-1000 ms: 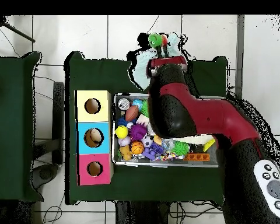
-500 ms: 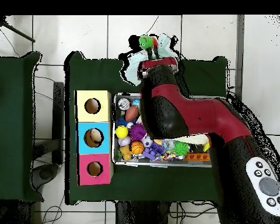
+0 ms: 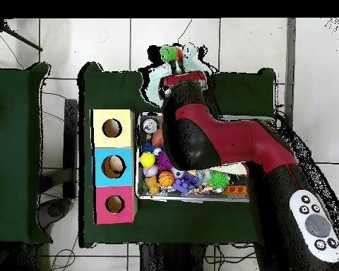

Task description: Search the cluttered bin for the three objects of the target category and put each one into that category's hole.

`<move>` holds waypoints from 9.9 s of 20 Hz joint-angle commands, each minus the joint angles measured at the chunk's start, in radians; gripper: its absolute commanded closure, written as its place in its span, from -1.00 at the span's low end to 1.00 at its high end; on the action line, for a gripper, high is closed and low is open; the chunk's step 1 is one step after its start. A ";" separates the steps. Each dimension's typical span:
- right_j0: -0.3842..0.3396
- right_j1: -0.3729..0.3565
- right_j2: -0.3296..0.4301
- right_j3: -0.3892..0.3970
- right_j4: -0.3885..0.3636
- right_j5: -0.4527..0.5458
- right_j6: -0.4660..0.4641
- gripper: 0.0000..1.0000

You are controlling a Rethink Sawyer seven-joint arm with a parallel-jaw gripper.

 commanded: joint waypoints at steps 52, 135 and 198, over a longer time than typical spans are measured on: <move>0.201 0.110 -0.273 -0.113 0.182 0.719 0.058 1.00; 0.285 -0.015 -0.331 0.038 0.236 0.717 0.127 1.00; 0.185 0.110 -0.275 0.242 0.209 0.363 0.078 1.00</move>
